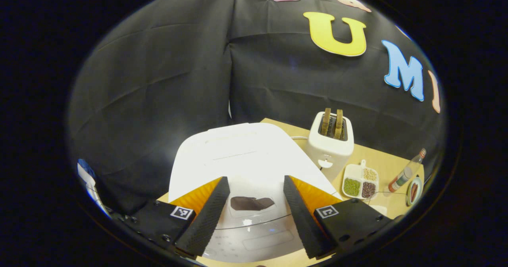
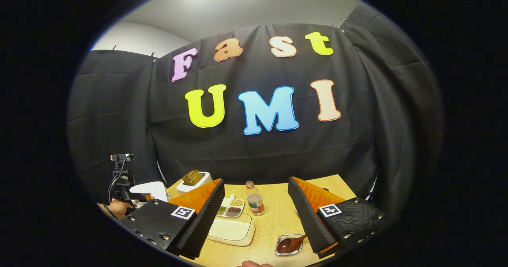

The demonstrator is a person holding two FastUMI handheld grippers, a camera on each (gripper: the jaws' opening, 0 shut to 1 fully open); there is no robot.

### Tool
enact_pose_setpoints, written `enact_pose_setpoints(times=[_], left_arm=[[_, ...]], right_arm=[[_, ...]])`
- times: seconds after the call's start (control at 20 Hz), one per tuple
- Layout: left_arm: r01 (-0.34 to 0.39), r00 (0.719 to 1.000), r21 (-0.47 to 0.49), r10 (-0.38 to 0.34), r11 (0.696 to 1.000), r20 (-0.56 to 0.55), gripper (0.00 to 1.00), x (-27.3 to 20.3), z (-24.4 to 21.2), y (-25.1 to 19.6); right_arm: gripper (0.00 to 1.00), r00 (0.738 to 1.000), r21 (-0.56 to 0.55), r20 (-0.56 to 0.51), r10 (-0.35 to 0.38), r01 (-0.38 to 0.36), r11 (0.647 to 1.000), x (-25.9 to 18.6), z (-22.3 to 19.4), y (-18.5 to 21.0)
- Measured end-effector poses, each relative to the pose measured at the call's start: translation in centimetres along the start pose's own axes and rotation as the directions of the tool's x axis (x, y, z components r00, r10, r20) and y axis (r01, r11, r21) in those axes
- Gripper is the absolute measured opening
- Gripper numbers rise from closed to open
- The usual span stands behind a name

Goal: Close the left gripper, press the button to open the rice cooker; take a wooden spoon from the chopstick holder with the right hand, scoop a spoonful of rice and pour it into the rice cooker, then put the wooden spoon back into the chopstick holder.

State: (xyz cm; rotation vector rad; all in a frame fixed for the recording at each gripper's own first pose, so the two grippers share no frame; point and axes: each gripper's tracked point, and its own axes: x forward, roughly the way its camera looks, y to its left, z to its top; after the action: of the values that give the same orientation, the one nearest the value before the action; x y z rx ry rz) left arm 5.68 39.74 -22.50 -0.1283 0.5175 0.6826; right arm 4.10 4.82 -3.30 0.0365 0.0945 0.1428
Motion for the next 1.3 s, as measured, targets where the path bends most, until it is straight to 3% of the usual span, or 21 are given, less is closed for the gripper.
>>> enact_pose_setpoints(times=[0.1,0.25,0.4,0.65,0.7,0.75,1.05,1.15,1.25,1.3], left_arm=[[0.077,0.997,-0.055,-0.075,0.996,0.032,0.96,-0.7,1.0,-1.4],[0.088,0.988,-0.048,-0.081,0.995,0.129,0.96,-2.8,3.8,-1.5],[0.158,0.966,-0.028,-0.149,0.987,0.213,0.94,-7.4,7.2,-4.3],[0.283,0.887,0.046,-0.280,0.958,0.367,0.94,-17.6,12.4,-10.1],[0.307,0.867,0.062,-0.306,0.950,0.393,0.94,-19.8,13.2,-11.2],[0.332,0.844,0.081,-0.334,0.940,0.419,0.94,-22.4,12.9,-12.4],[0.408,0.711,0.267,-0.488,0.873,0.506,0.95,-34.7,12.7,-20.0],[0.440,0.688,0.294,-0.529,0.848,0.496,0.94,-36.7,11.5,-21.6],[0.472,0.684,0.284,-0.550,0.835,0.480,0.96,-37.7,10.3,-22.2],[0.479,0.678,0.281,-0.554,0.832,0.484,0.91,-38.0,10.5,-22.2]], right_arm=[[0.98,1.000,-0.002,0.007,-0.004,0.004,1.000,-0.4,0.2,-0.5],[0.98,1.000,-0.016,0.003,-0.012,0.012,1.000,-0.9,0.2,-1.2],[0.98,1.000,-0.016,0.011,-0.017,0.017,1.000,-1.0,0.8,-1.7],[0.98,0.999,-0.008,0.049,-0.004,0.004,1.000,-1.2,2.5,-1.4],[0.93,0.999,-0.011,0.054,-0.009,0.010,1.000,-1.3,2.8,-1.6],[0.98,0.997,-0.014,0.067,-0.023,0.024,1.000,-1.5,3.2,-1.8],[0.98,0.992,-0.030,0.119,-0.042,0.046,0.998,-2.4,5.0,-1.2],[0.98,0.990,-0.038,0.135,-0.042,0.047,0.998,-2.9,5.6,-0.8],[0.98,0.988,-0.040,0.145,-0.051,0.058,0.998,-3.3,5.7,-0.7],[0.98,0.987,-0.040,0.149,-0.053,0.060,0.997,-3.5,5.8,-0.7]])
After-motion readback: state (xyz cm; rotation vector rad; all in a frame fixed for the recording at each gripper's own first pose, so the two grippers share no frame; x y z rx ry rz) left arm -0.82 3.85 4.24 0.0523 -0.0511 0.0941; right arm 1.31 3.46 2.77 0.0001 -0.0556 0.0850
